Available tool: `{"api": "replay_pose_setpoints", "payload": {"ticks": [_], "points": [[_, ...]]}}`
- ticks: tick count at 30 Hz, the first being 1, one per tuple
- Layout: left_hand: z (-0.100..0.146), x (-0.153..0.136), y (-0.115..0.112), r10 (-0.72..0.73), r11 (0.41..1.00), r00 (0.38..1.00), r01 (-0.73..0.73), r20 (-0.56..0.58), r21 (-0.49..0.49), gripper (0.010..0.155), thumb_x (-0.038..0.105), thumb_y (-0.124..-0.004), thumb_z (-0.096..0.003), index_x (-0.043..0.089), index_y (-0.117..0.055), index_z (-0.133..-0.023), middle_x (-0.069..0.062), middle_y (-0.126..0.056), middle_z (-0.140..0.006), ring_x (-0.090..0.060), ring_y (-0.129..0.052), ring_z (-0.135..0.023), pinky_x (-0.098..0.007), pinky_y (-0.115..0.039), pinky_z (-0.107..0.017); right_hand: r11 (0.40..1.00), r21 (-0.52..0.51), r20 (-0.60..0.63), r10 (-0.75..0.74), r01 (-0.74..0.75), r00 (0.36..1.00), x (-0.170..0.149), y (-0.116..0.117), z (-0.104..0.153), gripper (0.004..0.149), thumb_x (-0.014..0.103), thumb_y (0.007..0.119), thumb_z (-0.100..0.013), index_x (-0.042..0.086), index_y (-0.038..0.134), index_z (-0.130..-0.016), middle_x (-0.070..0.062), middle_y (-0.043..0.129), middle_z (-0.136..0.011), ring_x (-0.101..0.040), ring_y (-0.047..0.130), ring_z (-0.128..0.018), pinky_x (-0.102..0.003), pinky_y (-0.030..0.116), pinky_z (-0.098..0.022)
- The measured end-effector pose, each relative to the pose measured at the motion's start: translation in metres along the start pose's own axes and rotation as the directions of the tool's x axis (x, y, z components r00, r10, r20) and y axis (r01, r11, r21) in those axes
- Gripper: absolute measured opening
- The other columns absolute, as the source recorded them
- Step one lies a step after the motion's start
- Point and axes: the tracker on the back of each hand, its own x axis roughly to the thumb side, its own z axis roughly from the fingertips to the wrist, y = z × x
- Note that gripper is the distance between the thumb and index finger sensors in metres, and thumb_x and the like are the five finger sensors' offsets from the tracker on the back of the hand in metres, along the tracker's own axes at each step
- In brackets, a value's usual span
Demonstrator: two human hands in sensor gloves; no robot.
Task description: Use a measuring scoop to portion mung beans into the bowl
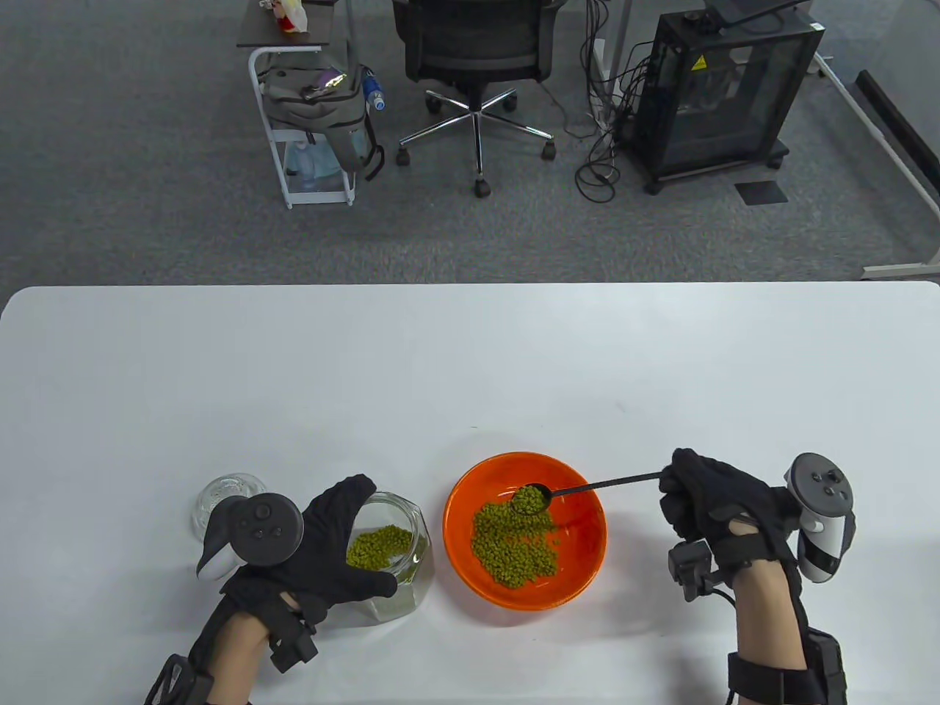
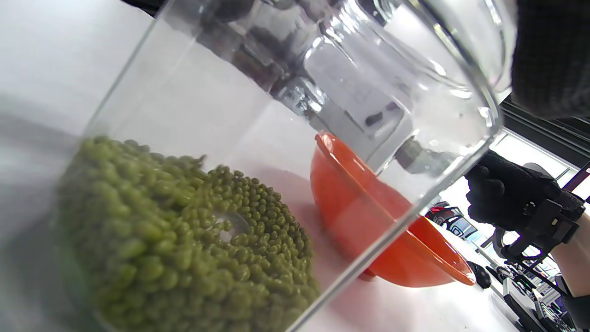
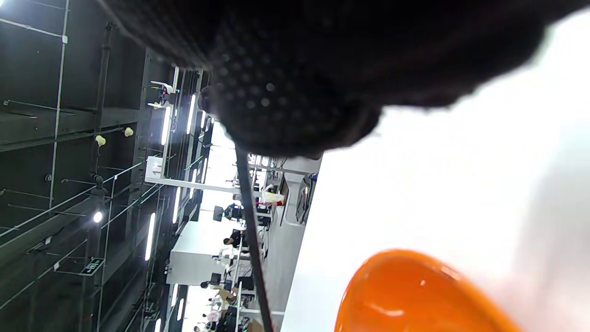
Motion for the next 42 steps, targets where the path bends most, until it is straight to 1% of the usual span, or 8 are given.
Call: {"api": "replay_pose_setpoints", "payload": {"ticks": [5, 12, 21, 24, 29, 32, 37, 42], "points": [[0.000, 0.000, 0.000, -0.001, 1.000, 1.000, 0.001, 0.000, 0.000, 0.125, 0.079, -0.090, -0.0398, 0.003, -0.021, -0.111, -0.029, -0.030, -0.117, -0.062, -0.047, -0.106, -0.076, -0.048, -0.072, 0.992, -0.060, 0.021, 0.109, -0.108, 0.994, 0.001, -0.006, 0.007, 0.044, 0.045, 0.081, -0.049, 0.006, 0.098, -0.059, -0.007, 0.107, -0.030, -0.020, 0.101, -0.011, -0.036, 0.087, -0.014], [0.000, 0.000, 0.000, -0.003, 1.000, 1.000, 0.003, -0.001, 0.000, 0.125, 0.079, -0.090, -0.0400, 0.003, -0.021, -0.111, -0.029, -0.030, -0.117, -0.062, -0.047, -0.105, -0.076, -0.048, -0.072, 0.964, -0.099, 0.072, 0.255, -0.248, 0.964, 0.009, -0.001, 0.014, 0.045, 0.046, 0.082, -0.048, 0.006, 0.098, -0.061, -0.009, 0.107, -0.032, -0.020, 0.101, -0.013, -0.036, 0.087, -0.015], [0.000, 0.000, 0.000, -0.003, 1.000, 1.000, 0.003, 0.000, 0.000, 0.125, 0.079, -0.090, -0.0400, 0.003, -0.020, -0.111, -0.029, -0.030, -0.117, -0.062, -0.047, -0.105, -0.076, -0.048, -0.073, 0.910, -0.120, 0.180, 0.413, -0.397, 0.893, 0.027, 0.008, 0.025, 0.044, 0.047, 0.085, -0.046, 0.009, 0.099, -0.064, -0.010, 0.108, -0.037, -0.023, 0.102, -0.017, -0.038, 0.087, -0.019], [0.000, 0.000, 0.000, -0.003, 1.000, 1.000, 0.003, -0.001, 0.000, 0.125, 0.079, -0.090, -0.0401, 0.003, -0.021, -0.111, -0.029, -0.030, -0.117, -0.062, -0.047, -0.105, -0.076, -0.048, -0.072, 0.888, -0.122, 0.260, 0.459, -0.443, 0.849, 0.034, 0.013, 0.030, 0.044, 0.047, 0.086, -0.045, 0.010, 0.099, -0.065, -0.010, 0.108, -0.038, -0.023, 0.102, -0.018, -0.038, 0.087, -0.020], [0.000, 0.000, 0.000, -0.002, 1.000, 1.000, 0.002, 0.000, 0.000, 0.125, 0.079, -0.090, -0.0400, 0.003, -0.021, -0.111, -0.029, -0.030, -0.117, -0.062, -0.047, -0.105, -0.076, -0.048, -0.072, 0.833, -0.183, 0.337, 0.552, -0.522, 0.762, 0.045, 0.020, 0.040, 0.044, 0.048, 0.086, -0.044, 0.012, 0.099, -0.067, -0.010, 0.108, -0.041, -0.024, 0.102, -0.022, -0.039, 0.087, -0.022], [0.000, 0.000, 0.000, -0.003, 1.000, 1.000, 0.003, 0.000, 0.000, 0.125, 0.079, -0.090, -0.0400, 0.003, -0.020, -0.111, -0.029, -0.030, -0.117, -0.062, -0.047, -0.105, -0.076, -0.047, -0.072, 0.794, -0.218, 0.426, 0.601, -0.568, 0.677, 0.052, 0.025, 0.045, 0.044, 0.049, 0.086, -0.044, 0.013, 0.099, -0.067, -0.009, 0.108, -0.042, -0.024, 0.102, -0.022, -0.038, 0.087, -0.023], [0.000, 0.000, 0.000, -0.005, 1.000, 1.000, 0.005, 0.000, -0.001, 0.125, 0.080, -0.090, -0.0399, 0.003, -0.020, -0.111, -0.029, -0.030, -0.117, -0.062, -0.047, -0.105, -0.076, -0.047, -0.073, 0.762, -0.234, 0.536, 0.619, -0.603, 0.574, 0.057, 0.040, 0.053, 0.044, 0.049, 0.086, -0.043, 0.015, 0.099, -0.067, -0.009, 0.108, -0.043, -0.024, 0.102, -0.024, -0.039, 0.087, -0.024], [0.000, 0.000, 0.000, -0.006, 1.000, 1.000, 0.006, -0.001, -0.001, 0.125, 0.079, -0.090, -0.0402, 0.003, -0.020, -0.111, -0.029, -0.030, -0.117, -0.062, -0.047, -0.105, -0.076, -0.047, -0.073, 0.748, -0.256, 0.593, 0.621, -0.612, 0.512, 0.062, 0.052, 0.061, 0.044, 0.049, 0.086, -0.042, 0.015, 0.099, -0.067, -0.008, 0.108, -0.043, -0.024, 0.102, -0.024, -0.039, 0.086, -0.024]]}}
